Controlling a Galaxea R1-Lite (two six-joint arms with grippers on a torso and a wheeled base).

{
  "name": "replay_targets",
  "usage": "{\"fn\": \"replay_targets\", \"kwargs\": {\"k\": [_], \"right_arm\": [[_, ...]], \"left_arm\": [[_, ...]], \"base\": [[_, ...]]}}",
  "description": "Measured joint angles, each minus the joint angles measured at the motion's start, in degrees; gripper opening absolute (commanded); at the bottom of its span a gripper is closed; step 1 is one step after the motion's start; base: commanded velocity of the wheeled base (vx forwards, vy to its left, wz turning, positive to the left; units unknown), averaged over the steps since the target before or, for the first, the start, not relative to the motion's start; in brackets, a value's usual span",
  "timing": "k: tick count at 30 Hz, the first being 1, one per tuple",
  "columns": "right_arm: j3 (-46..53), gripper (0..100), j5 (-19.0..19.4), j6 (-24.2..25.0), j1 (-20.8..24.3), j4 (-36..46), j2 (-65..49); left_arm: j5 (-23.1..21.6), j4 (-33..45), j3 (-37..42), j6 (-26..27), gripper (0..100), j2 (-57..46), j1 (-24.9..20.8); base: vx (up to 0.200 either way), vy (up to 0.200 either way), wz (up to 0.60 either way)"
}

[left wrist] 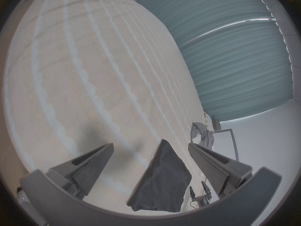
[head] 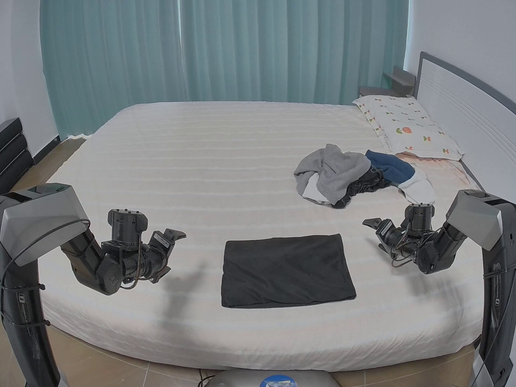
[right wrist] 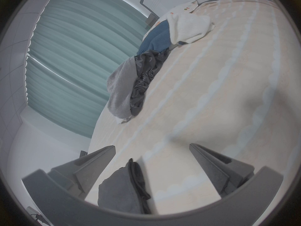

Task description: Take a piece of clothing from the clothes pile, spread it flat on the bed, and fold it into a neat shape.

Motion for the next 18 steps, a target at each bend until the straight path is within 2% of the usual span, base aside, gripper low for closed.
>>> {"fn": "replay_targets", "kwargs": {"k": [4, 13, 18], "right_arm": [[0.9, 100, -0.2, 0.1, 0.6, -0.1, -0.1], [2.0, 100, -0.4, 0.2, 1.4, -0.1, -0.1], [2.1, 100, -0.4, 0.2, 1.6, 0.0, -0.1]], "left_arm": [[0.1, 0.1, 0.0, 0.3, 100, 0.0, -0.2], [0.5, 0.1, 0.1, 3.5, 100, 0.2, -0.6], [0.1, 0.3, -0.3, 9.7, 100, 0.7, -0.6]], "base": [[0.000, -0.200, 0.00], [0.000, 0.000, 0.00], [0.000, 0.000, 0.00]]}}
